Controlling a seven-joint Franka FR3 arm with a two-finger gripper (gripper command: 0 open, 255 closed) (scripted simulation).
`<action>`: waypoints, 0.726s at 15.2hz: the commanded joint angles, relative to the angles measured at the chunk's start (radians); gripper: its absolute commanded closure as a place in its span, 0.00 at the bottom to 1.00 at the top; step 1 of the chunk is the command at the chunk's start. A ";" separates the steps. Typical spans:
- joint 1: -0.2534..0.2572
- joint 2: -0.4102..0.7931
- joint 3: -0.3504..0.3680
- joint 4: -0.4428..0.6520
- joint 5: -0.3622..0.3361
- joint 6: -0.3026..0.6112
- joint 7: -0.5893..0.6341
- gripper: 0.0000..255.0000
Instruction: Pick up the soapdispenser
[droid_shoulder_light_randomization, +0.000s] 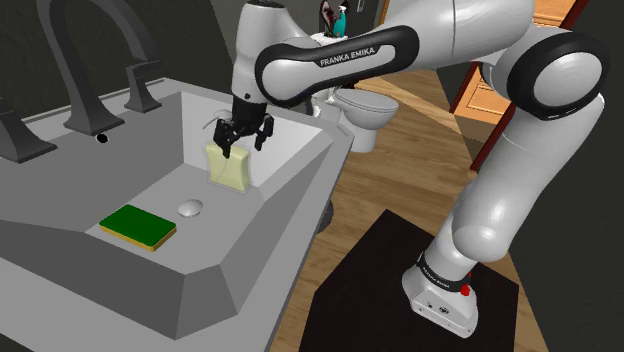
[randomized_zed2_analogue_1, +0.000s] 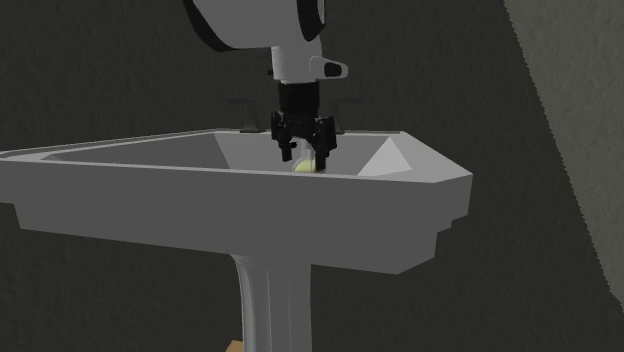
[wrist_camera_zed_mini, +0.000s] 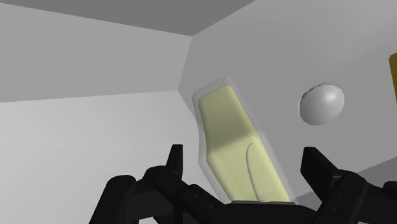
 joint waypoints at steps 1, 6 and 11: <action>0.001 0.004 0.001 -0.021 -0.002 0.025 0.003 0.00; 0.001 0.006 0.001 -0.040 -0.004 0.046 0.005 1.00; 0.001 0.005 0.001 -0.040 -0.003 0.046 0.004 1.00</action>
